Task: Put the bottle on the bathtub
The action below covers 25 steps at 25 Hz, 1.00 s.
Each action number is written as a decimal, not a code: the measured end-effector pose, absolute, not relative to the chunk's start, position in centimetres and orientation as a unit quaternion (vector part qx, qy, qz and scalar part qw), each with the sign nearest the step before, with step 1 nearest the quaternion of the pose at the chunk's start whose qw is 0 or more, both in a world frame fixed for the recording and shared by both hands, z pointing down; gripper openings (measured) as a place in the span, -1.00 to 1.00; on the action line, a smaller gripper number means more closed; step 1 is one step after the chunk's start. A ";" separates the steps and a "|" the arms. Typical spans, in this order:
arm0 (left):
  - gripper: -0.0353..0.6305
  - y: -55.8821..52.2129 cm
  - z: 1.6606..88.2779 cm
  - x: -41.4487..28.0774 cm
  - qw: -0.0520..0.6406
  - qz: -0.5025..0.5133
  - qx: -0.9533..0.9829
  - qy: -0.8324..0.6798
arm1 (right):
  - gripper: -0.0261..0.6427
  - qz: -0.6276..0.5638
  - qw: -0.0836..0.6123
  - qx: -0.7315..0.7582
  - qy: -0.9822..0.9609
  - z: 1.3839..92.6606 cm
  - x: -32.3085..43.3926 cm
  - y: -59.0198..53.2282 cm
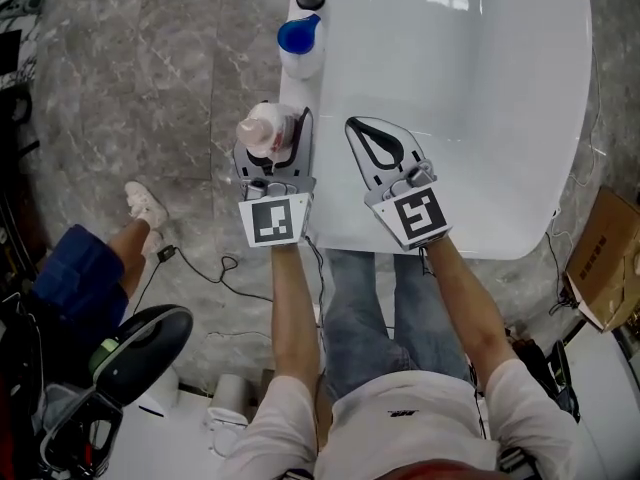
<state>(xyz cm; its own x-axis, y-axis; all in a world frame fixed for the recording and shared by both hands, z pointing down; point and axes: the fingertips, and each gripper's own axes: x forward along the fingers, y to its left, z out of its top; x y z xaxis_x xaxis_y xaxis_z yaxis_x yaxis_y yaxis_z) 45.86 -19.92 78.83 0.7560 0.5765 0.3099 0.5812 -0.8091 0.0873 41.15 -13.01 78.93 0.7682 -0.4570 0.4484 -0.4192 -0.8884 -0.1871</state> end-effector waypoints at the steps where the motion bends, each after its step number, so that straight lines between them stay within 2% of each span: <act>1: -0.20 -20.0 78.9 45.8 0.009 -0.163 -0.937 -0.309 | -0.94 -0.249 0.039 -0.939 0.233 79.0 41.2 -13.0; 12: -0.20 -19.5 79.6 44.6 0.033 -0.175 -0.933 -0.314 | -0.94 -0.251 0.037 -0.938 0.236 78.9 40.6 -12.8; 16: -0.05 -19.5 80.0 44.2 0.041 -0.184 -0.932 -0.311 | -0.94 -0.253 0.040 -0.937 0.235 78.7 40.4 -12.7; 25: 0.00 -20.8 79.1 43.1 0.045 -0.188 -0.932 -0.308 | -0.94 -0.252 0.039 -0.938 0.236 77.4 39.5 -12.7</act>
<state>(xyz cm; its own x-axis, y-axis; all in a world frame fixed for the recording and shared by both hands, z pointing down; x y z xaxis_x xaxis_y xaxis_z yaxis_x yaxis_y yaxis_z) 43.06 -20.75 79.12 0.7397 0.5567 0.3780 0.5906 -0.8064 0.0320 39.49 -12.70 77.44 0.7612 -0.4630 0.4540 -0.4239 -0.8851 -0.1920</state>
